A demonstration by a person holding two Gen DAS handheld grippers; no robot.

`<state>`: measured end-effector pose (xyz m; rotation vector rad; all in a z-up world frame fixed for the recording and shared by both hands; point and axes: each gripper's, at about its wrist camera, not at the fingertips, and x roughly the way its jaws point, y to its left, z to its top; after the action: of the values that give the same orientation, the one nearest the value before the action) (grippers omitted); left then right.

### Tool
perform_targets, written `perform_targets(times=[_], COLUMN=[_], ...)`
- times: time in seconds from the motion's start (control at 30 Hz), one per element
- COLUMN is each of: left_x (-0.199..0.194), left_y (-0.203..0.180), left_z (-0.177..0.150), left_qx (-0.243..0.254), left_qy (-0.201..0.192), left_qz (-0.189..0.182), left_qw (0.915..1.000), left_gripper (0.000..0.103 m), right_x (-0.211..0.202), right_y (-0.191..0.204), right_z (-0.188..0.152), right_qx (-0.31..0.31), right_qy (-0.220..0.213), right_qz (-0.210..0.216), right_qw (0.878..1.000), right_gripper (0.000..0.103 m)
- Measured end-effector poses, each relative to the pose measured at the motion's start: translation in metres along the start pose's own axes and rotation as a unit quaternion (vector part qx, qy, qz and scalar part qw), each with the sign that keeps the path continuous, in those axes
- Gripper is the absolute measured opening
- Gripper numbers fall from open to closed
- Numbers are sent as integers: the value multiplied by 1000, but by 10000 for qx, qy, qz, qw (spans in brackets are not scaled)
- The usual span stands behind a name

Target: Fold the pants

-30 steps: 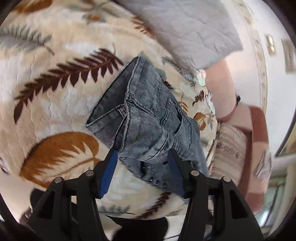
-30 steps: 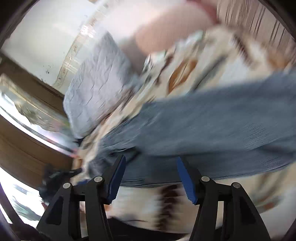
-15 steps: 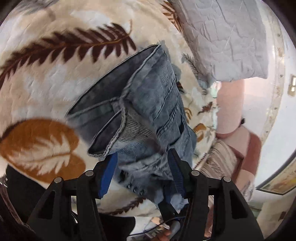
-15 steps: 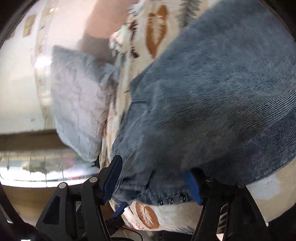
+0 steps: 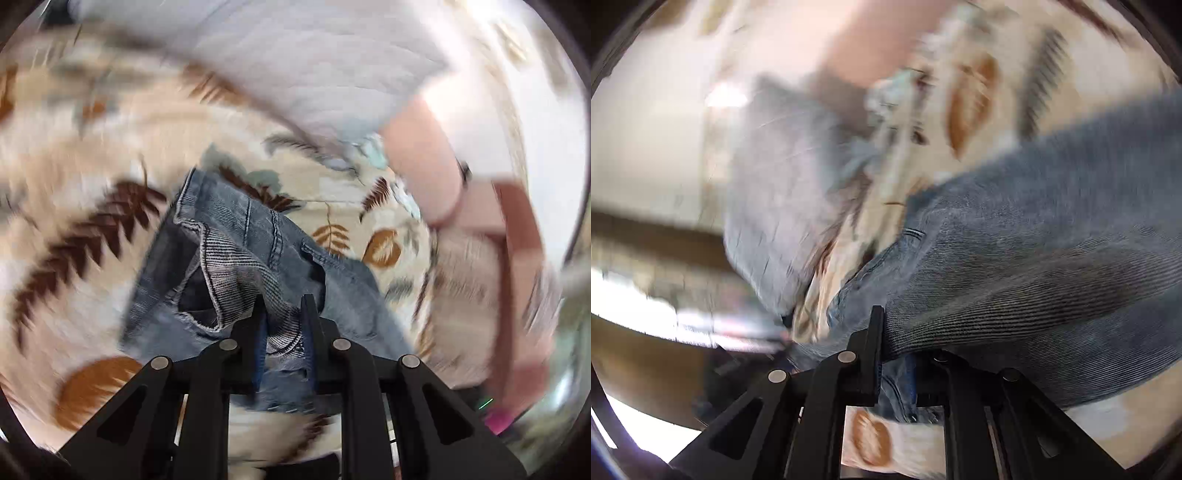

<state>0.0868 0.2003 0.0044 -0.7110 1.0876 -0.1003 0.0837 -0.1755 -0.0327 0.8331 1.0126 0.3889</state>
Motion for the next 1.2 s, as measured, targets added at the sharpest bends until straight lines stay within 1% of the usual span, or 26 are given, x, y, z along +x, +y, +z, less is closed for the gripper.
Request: perform_targets(times=[0.07, 0.13, 0.2, 0.27, 0.3, 0.37, 0.43, 0.47, 0.5, 0.53, 0.57, 0.6, 0.7, 0.77, 0.8, 0.83, 0.87, 0.9, 0.93, 0.97, 1.03, 1.07, 1.1, 1.13, 1.17, 1.2], left_x=[0, 12, 25, 30, 28, 17, 1, -8, -12, -14, -14, -11, 9, 24, 28, 29, 26, 20, 12, -3, -23, -23, -21, -17, -6, 2], left_y=[7, 26, 50, 66, 70, 78, 88, 93, 97, 98, 98, 97, 86, 79, 75, 71, 64, 57, 51, 39, 25, 24, 27, 32, 46, 57], left_z=[-19, -32, -40, -50, -53, -60, -61, -62, -60, -59, -58, -57, -57, -52, -44, -37, -23, -13, -4, 7, 14, 14, 10, 5, -5, -11], left_qx=[298, 232, -95, -290, -312, -411, -667, -834, -949, -1088, -1187, -1219, -1181, -1167, -1123, -1073, -1009, -929, -816, -555, -80, 24, 126, 172, 132, 43], left_qy=[-60, 68, 276, 433, 477, 514, 394, 279, 219, 204, 222, 242, 543, 650, 611, 595, 507, 363, 209, -99, -545, -563, -540, -501, -365, -238], left_qz=[154, 236, 146, -28, -96, -333, -611, -746, -819, -909, -947, -923, -786, -706, -681, -648, -725, -752, -798, -920, -827, -763, -628, -509, -319, -247], left_qw=[9994, 9994, 9995, 9986, 9983, 9973, 9951, 9933, 9919, 9897, 9881, 9879, 9884, 9885, 9895, 9903, 9910, 9922, 9933, 9942, 9951, 9955, 9965, 9973, 9987, 9994], left_gripper=[15, 15, 15, 15, 16, 18, 19, 21, 31, 47, 54, 59, 59, 51, 21, 5, 6, 6, 6, 5, 6, 6, 6, 5, 5, 5], right_x=[-1, 9, 19, 29, 31, 30, 22, 19, 17, 18, 21, 25, 41, 51, 51, 56, 62, 62, 56, 47, 30, 29, 33, 41, 52, 62], right_y=[-2, -14, -27, -35, -36, -38, -38, -37, -36, -34, -33, -32, -35, -34, -32, -27, -21, -16, -10, 1, 21, 26, 26, 24, 16, 7], right_z=[-20, -37, -50, -62, -65, -66, -64, -64, -64, -64, -65, -65, -65, -67, -68, -66, -58, -49, -41, -31, -19, -18, -21, -27, -36, -46], right_qx=[-319, -372, -224, -255, -300, -186, 58, 161, 234, 317, 381, 447, 834, 1005, 988, 884, 749, 670, 585, 441, -94, -253, -303, -362, -422, -386], right_qy=[197, 389, 551, 631, 656, 661, 620, 611, 585, 586, 634, 698, 869, 893, 900, 881, 879, 839, 683, 363, -154, -180, -71, 96, 320, 503], right_qz=[-298, -536, -695, -898, -976, -994, -718, -548, -433, -378, -315, -244, -68, 50, 46, -75, -152, -117, 14, 197, 300, 259, 191, 59, -132, -253], right_qw=[9989, 9971, 9958, 9936, 9926, 9927, 9955, 9965, 9971, 9971, 9968, 9963, 9927, 9909, 9910, 9922, 9932, 9941, 9959, 9982, 9994, 9992, 9993, 9993, 9985, 9977], right_gripper=[9, 9, 10, 10, 14, 15, 25, 43, 57, 61, 61, 61, 61, 60, 55, 50, 30, 14, 13, 12, 11, 11, 11, 11, 11, 11])
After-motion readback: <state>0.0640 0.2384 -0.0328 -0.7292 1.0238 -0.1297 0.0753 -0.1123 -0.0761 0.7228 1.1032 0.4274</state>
